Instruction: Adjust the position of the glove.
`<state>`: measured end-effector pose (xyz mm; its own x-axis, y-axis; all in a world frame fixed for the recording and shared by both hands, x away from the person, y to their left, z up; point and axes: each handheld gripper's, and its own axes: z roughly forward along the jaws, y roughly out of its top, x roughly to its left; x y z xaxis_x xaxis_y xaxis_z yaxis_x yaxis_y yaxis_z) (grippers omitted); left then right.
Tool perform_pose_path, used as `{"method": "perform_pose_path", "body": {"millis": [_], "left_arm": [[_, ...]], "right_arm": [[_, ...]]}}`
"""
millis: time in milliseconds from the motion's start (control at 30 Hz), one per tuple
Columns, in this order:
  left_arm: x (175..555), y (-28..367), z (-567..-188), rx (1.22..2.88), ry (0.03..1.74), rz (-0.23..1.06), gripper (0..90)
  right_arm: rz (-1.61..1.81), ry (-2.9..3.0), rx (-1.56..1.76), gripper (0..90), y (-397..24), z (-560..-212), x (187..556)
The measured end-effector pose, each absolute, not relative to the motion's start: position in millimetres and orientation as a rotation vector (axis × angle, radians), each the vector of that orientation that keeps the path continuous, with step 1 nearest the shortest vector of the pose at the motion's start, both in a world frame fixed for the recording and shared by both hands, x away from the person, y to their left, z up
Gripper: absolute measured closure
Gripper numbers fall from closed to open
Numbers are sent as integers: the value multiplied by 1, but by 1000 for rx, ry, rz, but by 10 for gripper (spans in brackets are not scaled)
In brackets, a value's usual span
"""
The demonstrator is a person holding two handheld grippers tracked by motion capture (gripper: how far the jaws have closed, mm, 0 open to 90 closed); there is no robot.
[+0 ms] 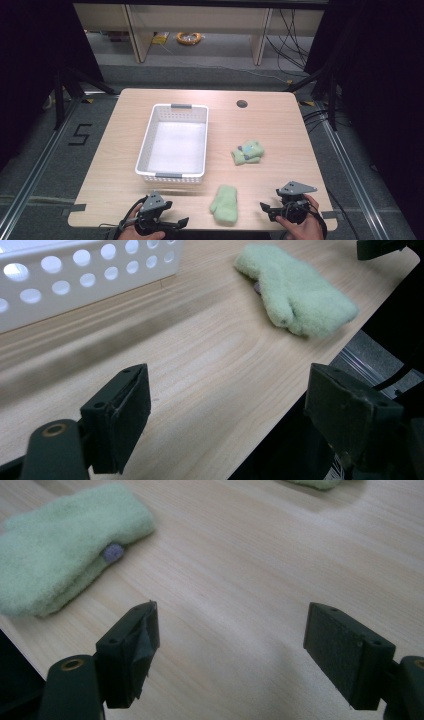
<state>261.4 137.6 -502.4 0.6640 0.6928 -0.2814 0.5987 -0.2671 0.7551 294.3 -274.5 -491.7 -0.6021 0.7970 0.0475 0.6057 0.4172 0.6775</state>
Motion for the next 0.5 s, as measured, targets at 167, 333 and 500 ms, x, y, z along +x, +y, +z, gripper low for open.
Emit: {"method": "perform_pose_path", "body": {"millis": [167,333,500], "left_arm": [[261,136,-503,1958,1008,128,177],[260,136,-503,1972,995,106,187],[260,134,-503,1960,989,99,183]], "right_arm": [[962,2408,1197,255,-275,-492,295],[969,2416,1217,263,-273,-493,294],[976,2446,1183,271,-273,-492,295]]}}
